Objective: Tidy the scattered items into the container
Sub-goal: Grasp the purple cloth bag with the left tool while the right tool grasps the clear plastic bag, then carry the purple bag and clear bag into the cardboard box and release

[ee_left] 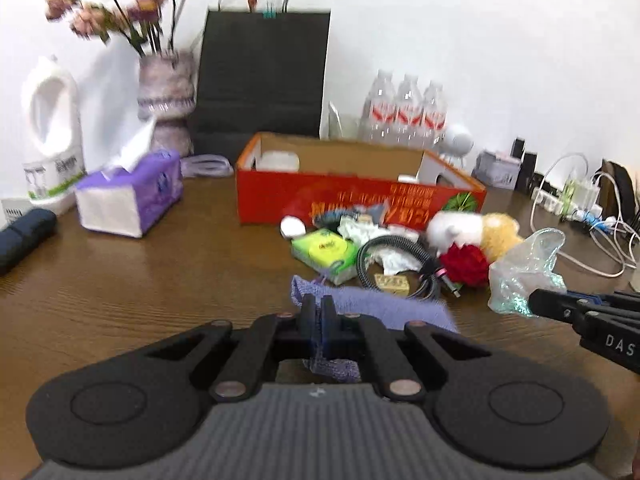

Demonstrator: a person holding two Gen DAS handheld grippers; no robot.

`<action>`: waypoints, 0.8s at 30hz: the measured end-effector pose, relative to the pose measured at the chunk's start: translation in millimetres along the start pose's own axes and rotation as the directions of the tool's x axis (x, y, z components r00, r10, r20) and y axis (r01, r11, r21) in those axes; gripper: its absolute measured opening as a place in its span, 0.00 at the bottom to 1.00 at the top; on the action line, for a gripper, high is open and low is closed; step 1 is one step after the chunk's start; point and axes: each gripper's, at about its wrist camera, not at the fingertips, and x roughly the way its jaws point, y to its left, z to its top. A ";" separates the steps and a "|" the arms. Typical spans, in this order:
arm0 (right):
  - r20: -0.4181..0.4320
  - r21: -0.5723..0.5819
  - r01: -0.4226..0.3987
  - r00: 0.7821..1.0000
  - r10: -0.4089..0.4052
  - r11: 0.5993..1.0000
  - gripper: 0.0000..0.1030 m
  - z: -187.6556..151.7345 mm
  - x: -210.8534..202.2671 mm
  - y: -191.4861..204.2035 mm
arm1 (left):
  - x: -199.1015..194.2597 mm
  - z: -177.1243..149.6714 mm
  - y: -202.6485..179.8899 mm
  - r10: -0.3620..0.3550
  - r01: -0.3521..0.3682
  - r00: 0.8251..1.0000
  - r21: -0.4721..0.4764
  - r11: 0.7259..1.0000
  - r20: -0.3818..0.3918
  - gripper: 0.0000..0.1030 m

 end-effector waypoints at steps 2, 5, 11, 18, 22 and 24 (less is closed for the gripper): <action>0.014 0.002 -0.007 1.000 0.007 1.000 0.10 -1.6 -12.4 1.1 | -20.4 2.0 0.6 0.012 -0.012 1.000 0.000 1.000 0.022 0.03; 0.047 0.014 -0.021 0.999 0.020 1.000 0.10 -5.4 -33.6 2.2 | -56.5 5.5 2.8 0.006 -0.006 0.994 0.003 1.000 0.111 0.03; 0.084 -0.012 -0.044 0.995 0.044 0.999 0.10 -19.4 -62.1 14.5 | -84.8 -6.7 -6.9 0.015 -0.020 0.986 0.029 0.999 0.164 0.03; 0.118 -0.020 -0.047 0.992 0.049 0.999 0.10 -9.6 -69.6 13.8 | -89.3 4.9 -16.5 -0.009 -0.002 0.977 0.053 0.999 0.212 0.02; 0.129 -0.002 -0.037 0.991 0.037 0.999 0.10 10.3 -56.4 4.6 | -71.3 39.4 -19.6 -0.066 0.049 0.967 0.073 0.996 0.248 0.02; 0.137 0.005 -0.038 0.990 0.037 0.999 0.10 27.0 -44.8 -1.9 | -58.3 61.2 -24.5 -0.090 0.064 0.960 0.106 0.992 0.265 0.02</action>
